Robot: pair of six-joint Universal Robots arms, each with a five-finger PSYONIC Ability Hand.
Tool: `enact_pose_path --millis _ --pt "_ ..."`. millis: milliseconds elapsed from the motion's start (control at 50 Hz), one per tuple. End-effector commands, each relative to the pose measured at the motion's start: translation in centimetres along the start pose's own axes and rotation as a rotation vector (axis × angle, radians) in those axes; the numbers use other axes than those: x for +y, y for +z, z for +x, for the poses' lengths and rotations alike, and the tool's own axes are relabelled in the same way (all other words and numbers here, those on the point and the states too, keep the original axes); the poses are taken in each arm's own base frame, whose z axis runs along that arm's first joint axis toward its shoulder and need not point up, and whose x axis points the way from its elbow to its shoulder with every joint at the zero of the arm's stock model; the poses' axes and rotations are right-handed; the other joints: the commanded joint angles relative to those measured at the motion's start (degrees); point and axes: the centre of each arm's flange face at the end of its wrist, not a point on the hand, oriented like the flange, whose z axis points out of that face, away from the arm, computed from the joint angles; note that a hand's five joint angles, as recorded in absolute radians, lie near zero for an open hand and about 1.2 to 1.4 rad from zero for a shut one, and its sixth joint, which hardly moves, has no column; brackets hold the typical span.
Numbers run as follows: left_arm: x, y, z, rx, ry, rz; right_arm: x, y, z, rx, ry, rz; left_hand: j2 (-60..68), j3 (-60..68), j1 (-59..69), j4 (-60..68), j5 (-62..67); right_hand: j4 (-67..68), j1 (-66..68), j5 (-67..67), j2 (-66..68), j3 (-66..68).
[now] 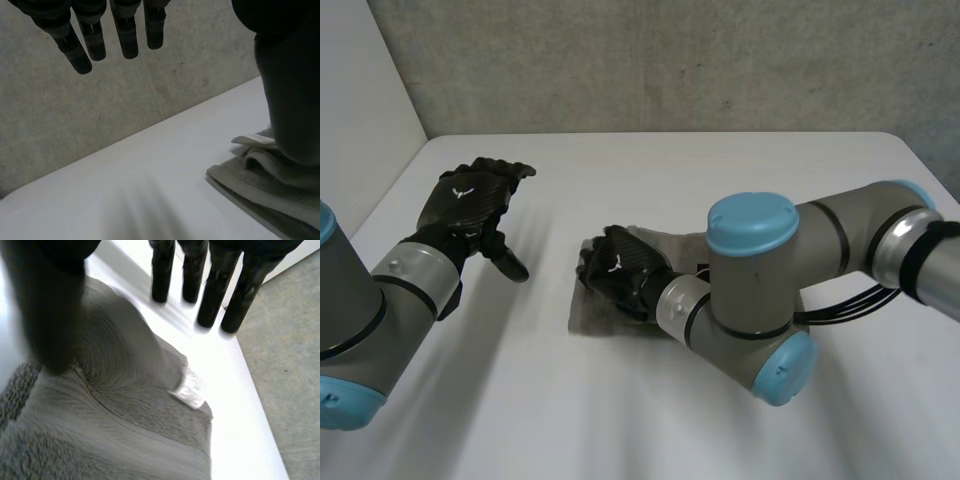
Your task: Fold the towel.
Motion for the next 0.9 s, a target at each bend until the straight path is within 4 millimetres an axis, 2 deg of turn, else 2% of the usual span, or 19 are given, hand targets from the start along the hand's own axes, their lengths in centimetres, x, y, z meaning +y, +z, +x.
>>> enact_pose_path --millis 20,40,80,100,120,140,180,300,320,400,420,460,540,640,660,680,720,760,900 --pt "-0.1 0.1 0.8 0.026 0.022 0.012 -1.0 -1.5 2.8 0.115 0.114 0.035 -4.9 -4.0 -5.2 -5.3 -12.3 -9.9 -9.6 -7.4 -8.6 -10.7" --pt "-0.1 0.1 0.8 0.026 0.022 0.012 -1.0 -1.5 2.8 0.115 0.114 0.035 -4.9 -4.0 -5.2 -5.3 -12.3 -9.9 -9.6 -7.4 -8.6 -10.7" --pt "0.1 0.2 1.3 0.042 0.025 0.007 -1.0 -3.8 5.6 0.187 0.202 0.027 -4.9 -4.0 -5.2 -5.3 -12.3 -9.9 -9.6 -7.4 -8.6 -10.7" --pt "0.2 0.3 1.8 0.056 0.027 0.005 -1.0 -3.8 5.6 0.187 0.203 0.027 -4.9 -4.0 -5.2 -5.3 -12.3 -9.9 -9.6 -7.4 -8.6 -10.7" --pt "0.2 0.3 2.5 0.077 0.031 0.008 0.3 -4.8 6.8 0.216 0.258 -0.005 -4.9 -4.0 -5.2 -5.3 -12.3 -9.9 -9.6 -7.4 -8.6 -10.7" --pt "0.2 0.3 2.5 0.077 0.031 0.008 0.3 -4.8 6.8 0.217 0.258 -0.005 -4.9 -4.0 -5.2 -5.3 -12.3 -9.9 -9.6 -7.4 -8.6 -10.7" --pt "0.4 0.3 3.8 0.117 0.036 0.007 2.3 -6.6 7.6 0.244 0.341 -0.059 -4.9 -4.0 -5.2 -5.3 -12.3 -9.9 -9.6 -7.4 -8.6 -10.7" --pt "0.8 0.3 5.9 0.176 0.052 0.004 5.0 -8.6 6.5 0.231 0.406 -0.149 -4.7 -3.9 -5.0 -5.1 -12.2 -9.9 -9.6 -7.4 -8.6 -10.7" --pt "1.0 0.3 6.6 0.194 0.068 0.002 6.2 -9.0 6.1 0.223 0.427 -0.181 -4.4 -3.5 -4.7 -4.8 -11.8 -9.9 -9.6 -7.4 -8.6 -10.7" --pt "3.0 0.0 8.6 0.255 0.169 -0.039 9.5 -10.3 6.0 0.233 0.469 -0.254 -3.4 -2.5 -3.7 -3.8 -10.8 -9.9 -9.6 -7.4 -8.6 -10.7" --pt "3.0 0.0 8.6 0.255 0.169 -0.039 9.5 -10.3 6.0 0.233 0.469 -0.255 -3.4 -2.5 -3.7 -3.8 -10.8 -9.9 -9.6 -7.4 -8.6 -10.7" --pt "3.7 -0.1 9.0 0.267 0.206 -0.051 11.2 -11.0 6.0 0.243 0.467 -0.282 -3.4 -2.5 -3.7 -3.8 -10.8 -0.3 0.0 2.2 1.0 -1.1" --pt "4.8 -0.3 9.5 0.289 0.296 -0.070 12.5 -11.6 6.5 0.272 0.456 -0.306 -3.9 -3.0 -4.2 -4.3 -11.3 10.0 10.3 12.5 11.3 9.2" --pt "4.7 -0.3 9.3 0.267 0.303 -0.069 14.0 -12.2 7.3 0.302 0.452 -0.344 -4.1 -3.2 -4.4 -4.4 -11.5 28.7 29.0 31.2 30.1 27.9" --pt "4.6 -0.3 9.3 0.259 0.302 -0.068 14.8 -12.3 7.4 0.304 0.466 -0.359 -4.2 -3.4 -4.5 -4.6 -11.7 39.4 39.7 41.9 40.7 38.6" --pt "4.6 -0.3 9.3 0.259 0.302 -0.068 14.8 -12.3 7.4 0.304 0.466 -0.359 -4.2 -3.4 -4.5 -4.6 -11.7 39.5 39.8 42.0 40.8 38.7" --pt "4.5 -0.4 9.1 0.246 0.300 -0.068 16.1 -12.4 7.3 0.305 0.492 -0.385 -4.4 -3.5 -4.7 -4.8 -11.8 53.2 53.5 55.7 54.6 52.4" --pt "4.5 -0.4 9.2 0.245 0.296 -0.067 16.4 -12.5 7.3 0.307 0.496 -0.391 -4.4 -3.5 -4.7 -4.8 -11.8 59.5 59.7 62.0 60.8 58.7" --pt "4.3 -0.7 9.6 0.244 0.291 -0.051 16.6 -13.4 8.1 0.326 0.501 -0.396 -4.7 -3.9 -5.0 -5.1 -12.2 60.1 60.4 62.6 61.4 59.3"
